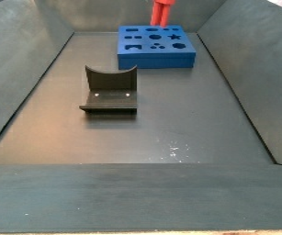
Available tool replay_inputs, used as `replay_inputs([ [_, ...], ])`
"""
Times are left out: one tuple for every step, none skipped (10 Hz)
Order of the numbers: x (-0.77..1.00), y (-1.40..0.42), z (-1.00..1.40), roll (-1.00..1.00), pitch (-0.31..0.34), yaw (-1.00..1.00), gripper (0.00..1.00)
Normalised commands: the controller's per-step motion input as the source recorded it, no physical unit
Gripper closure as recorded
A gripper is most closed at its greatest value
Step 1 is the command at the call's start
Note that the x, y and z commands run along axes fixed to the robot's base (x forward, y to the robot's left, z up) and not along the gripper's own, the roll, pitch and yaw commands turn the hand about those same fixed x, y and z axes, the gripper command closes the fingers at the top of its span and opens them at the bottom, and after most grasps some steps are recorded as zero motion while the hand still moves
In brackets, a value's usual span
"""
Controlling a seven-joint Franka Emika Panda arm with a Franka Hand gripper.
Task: Pick up the 3 prong object. Move to above the board. Insert the 3 prong object.
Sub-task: Insert the 3 prong object.
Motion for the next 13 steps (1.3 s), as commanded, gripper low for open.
replay_inputs([
  [0.00,0.09,-0.73,0.01,-0.251,0.86,1.00],
  [0.04,0.00,-0.75,0.11,-0.186,0.75,1.00],
  [0.00,-0.16,-0.80,0.24,-0.089,0.67,1.00],
  [0.05,-0.24,-0.79,0.30,0.000,0.54,1.00],
  [0.06,-0.15,-0.72,0.29,0.014,0.39,1.00],
  [0.00,-0.09,-0.56,0.27,0.040,0.25,1.00],
  [0.00,-0.01,-0.40,0.10,0.020,0.18,1.00],
  [0.10,0.00,-0.37,0.04,0.031,0.16,1.00],
  [0.13,-0.10,-0.57,0.26,0.114,0.14,1.00],
  [0.23,-0.12,-0.60,0.23,0.137,0.14,1.00],
  [0.34,-0.14,-0.54,0.15,0.134,0.14,1.00],
  [0.26,-0.06,-0.50,0.05,0.014,0.13,1.00],
  [0.26,0.00,-0.40,0.00,0.011,0.20,1.00],
])
